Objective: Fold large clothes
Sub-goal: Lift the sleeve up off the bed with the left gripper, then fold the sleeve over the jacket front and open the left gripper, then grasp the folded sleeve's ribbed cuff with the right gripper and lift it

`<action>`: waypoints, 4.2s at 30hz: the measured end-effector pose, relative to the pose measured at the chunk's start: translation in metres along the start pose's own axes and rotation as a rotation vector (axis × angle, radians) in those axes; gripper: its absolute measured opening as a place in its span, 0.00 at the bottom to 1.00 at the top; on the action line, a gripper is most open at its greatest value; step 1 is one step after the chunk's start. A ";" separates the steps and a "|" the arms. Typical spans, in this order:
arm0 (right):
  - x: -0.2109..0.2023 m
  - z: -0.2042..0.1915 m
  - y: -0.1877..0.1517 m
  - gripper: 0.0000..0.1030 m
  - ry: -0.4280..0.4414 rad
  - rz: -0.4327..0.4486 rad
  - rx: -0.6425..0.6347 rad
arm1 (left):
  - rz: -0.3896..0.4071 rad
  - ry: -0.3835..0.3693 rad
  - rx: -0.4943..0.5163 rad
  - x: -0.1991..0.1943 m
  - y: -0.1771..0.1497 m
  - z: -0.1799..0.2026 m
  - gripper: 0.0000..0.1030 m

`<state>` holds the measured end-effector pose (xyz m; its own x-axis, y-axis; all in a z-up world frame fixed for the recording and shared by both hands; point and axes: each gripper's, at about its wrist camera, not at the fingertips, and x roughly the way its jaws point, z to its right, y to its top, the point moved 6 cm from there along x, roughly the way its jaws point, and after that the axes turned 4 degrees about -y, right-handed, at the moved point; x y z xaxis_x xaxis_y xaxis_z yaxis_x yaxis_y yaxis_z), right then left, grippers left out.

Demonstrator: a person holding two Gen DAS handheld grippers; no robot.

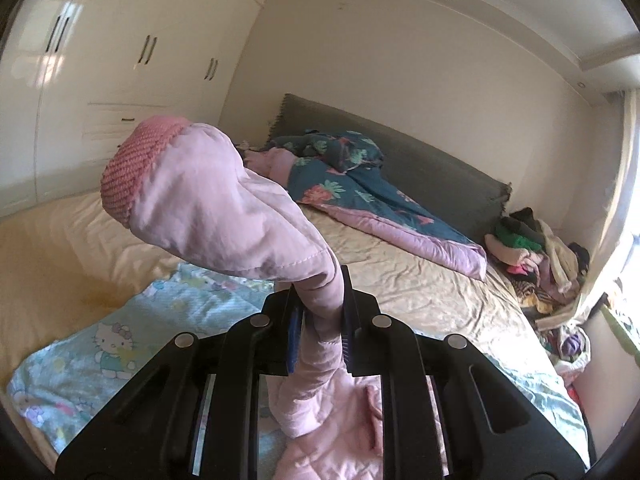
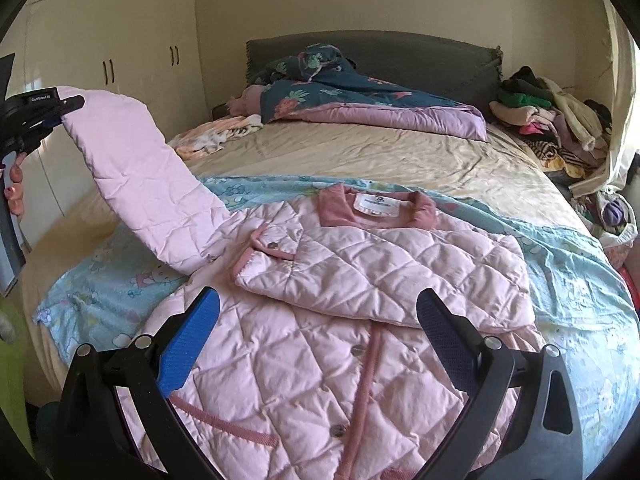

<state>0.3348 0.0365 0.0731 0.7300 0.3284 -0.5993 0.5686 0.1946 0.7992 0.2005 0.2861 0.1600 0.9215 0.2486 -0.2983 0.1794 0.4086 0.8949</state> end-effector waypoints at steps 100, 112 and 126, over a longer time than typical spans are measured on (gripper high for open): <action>0.118 0.149 -0.103 0.61 0.070 -0.287 0.547 | -0.500 -0.078 0.228 0.119 -0.165 0.055 0.91; 0.057 0.117 0.017 0.13 0.063 -0.013 0.162 | -0.482 -0.056 0.151 0.128 -0.152 0.027 0.91; 0.089 0.136 0.049 0.13 -0.048 -0.005 -0.004 | -0.528 -0.106 0.196 0.153 -0.171 0.069 0.91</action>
<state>0.4797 -0.0502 0.0530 0.7447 0.2832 -0.6044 0.5707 0.1993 0.7966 0.3347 0.1943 -0.0157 0.7172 -0.0390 -0.6958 0.6761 0.2808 0.6812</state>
